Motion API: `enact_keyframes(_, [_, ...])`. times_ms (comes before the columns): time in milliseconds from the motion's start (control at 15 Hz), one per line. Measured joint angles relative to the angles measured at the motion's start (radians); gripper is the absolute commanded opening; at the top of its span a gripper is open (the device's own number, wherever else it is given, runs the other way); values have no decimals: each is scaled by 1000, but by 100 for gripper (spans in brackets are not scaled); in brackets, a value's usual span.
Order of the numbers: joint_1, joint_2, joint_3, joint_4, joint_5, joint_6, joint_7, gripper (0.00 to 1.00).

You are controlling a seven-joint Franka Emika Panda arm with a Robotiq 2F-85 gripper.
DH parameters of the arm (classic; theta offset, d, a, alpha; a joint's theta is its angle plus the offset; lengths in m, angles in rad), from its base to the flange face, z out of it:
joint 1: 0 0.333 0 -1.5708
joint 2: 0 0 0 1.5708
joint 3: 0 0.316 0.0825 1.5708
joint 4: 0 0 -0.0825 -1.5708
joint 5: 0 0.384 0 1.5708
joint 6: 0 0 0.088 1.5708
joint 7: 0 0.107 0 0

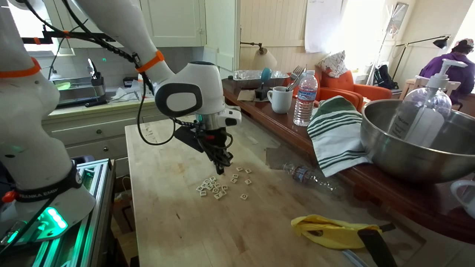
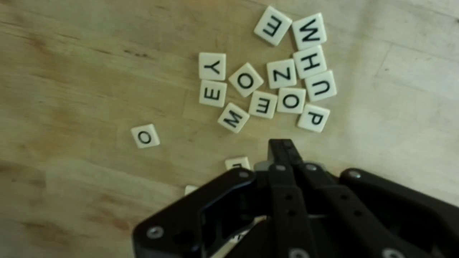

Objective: Create the word 'Later' using the letter tiles on the tabletop.

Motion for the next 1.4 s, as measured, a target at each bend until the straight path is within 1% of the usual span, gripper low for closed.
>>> enact_keyframes(200, [-3, -30, -15, 6, 0, 46, 26, 0])
enact_keyframes(467, [-4, -18, -21, 12, -3, 101, 46, 0])
enact_keyframes(1000, [-4, 93, -20, 43, 1, 173, 46, 0])
enact_keyframes(1400, [-4, 173, -16, 80, 2, 175, 46, 0])
